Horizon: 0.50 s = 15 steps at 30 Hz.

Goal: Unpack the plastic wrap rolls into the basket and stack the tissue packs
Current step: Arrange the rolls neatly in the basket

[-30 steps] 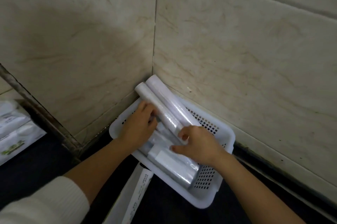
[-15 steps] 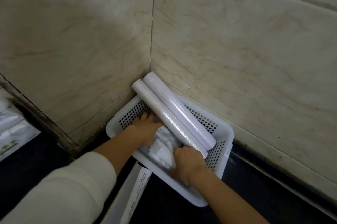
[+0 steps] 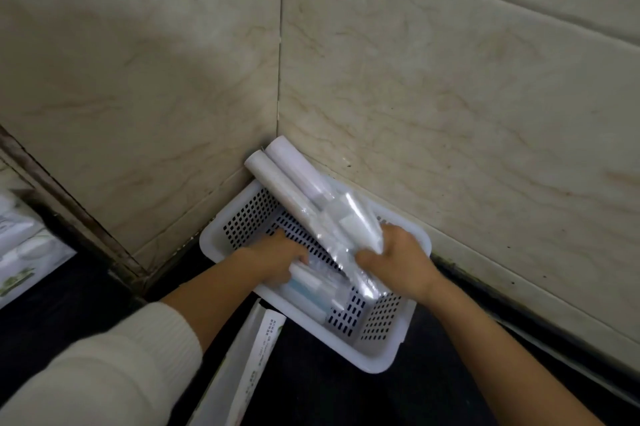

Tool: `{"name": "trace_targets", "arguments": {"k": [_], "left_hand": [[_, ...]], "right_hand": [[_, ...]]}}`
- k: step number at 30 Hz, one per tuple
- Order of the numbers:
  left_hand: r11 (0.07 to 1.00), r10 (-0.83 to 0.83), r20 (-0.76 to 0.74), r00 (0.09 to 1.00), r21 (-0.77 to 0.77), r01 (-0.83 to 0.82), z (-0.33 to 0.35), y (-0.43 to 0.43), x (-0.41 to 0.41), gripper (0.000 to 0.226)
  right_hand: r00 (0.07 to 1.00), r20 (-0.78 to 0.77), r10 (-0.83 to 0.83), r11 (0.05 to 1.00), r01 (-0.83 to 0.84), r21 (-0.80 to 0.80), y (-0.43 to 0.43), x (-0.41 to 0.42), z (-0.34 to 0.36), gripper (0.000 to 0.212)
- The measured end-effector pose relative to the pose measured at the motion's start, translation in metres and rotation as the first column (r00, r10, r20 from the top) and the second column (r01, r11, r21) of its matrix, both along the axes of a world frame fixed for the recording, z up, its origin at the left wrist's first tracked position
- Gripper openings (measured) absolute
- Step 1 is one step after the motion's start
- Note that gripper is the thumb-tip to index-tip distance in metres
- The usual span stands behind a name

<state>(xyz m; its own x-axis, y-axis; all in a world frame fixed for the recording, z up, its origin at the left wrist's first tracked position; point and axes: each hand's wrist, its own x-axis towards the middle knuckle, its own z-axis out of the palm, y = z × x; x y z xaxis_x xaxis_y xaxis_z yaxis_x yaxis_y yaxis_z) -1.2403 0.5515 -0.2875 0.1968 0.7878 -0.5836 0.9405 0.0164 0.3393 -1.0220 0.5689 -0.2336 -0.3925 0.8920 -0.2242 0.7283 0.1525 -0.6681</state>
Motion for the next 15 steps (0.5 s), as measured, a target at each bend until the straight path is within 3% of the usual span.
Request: {"name": "trace_targets", "arguments": {"k": [5,8,10,12,15], "left_hand": [[0.997,0.013,0.133,0.991,-0.075,-0.003,0.001,-0.007,0.031,0.057],[0.984,0.141,0.280,0.949,-0.143,-0.104,0.009,-0.007,0.018,0.059],[0.974,0.223,0.267,0.938,-0.106,-0.201,0.014,-0.007,0.004,0.050],[0.962,0.271,0.220,0.937,-0.032,-0.271,0.014,-0.008,-0.004,0.013],[0.965,0.260,0.207,0.943,-0.091,-0.246,0.008,-0.010,0.002,0.035]], "right_hand": [[0.992,-0.092,-0.081,0.991,0.090,0.102,0.010,-0.001,0.017,0.016],[0.994,-0.090,-0.068,0.990,0.078,0.118,0.009,-0.003,0.014,0.019],[0.992,-0.090,-0.089,0.985,0.101,0.140,0.011,-0.005,0.013,0.022],[0.988,-0.106,-0.115,0.979,0.130,0.156,0.011,-0.011,0.011,0.029],[0.989,-0.096,-0.115,0.982,0.128,0.142,0.010,-0.024,0.006,0.029]]}}
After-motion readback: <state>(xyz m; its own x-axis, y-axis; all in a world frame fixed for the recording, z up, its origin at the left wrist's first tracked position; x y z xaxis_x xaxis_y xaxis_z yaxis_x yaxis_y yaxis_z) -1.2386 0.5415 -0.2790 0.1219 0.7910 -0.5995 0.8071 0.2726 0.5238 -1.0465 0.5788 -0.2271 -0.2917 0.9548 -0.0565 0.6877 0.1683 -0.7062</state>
